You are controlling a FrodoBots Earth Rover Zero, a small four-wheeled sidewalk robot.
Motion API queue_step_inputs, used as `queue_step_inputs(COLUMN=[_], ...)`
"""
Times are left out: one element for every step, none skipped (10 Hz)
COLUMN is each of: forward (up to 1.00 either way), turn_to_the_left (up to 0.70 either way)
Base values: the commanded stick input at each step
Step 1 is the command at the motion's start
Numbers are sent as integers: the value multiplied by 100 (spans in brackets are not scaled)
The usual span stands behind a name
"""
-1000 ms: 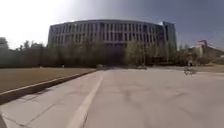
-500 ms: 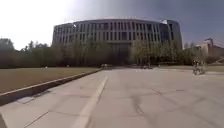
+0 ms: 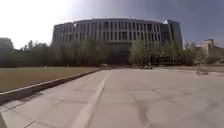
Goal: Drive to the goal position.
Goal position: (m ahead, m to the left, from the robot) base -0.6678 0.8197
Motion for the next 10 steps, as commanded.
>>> queue_step_inputs(forward=[70, 70, 70, 70, 70, 70, 70, 70, 70, 70], turn_to_the_left=[0, 0, 0, 0, 0, 0, 0, 0, 0, 0])
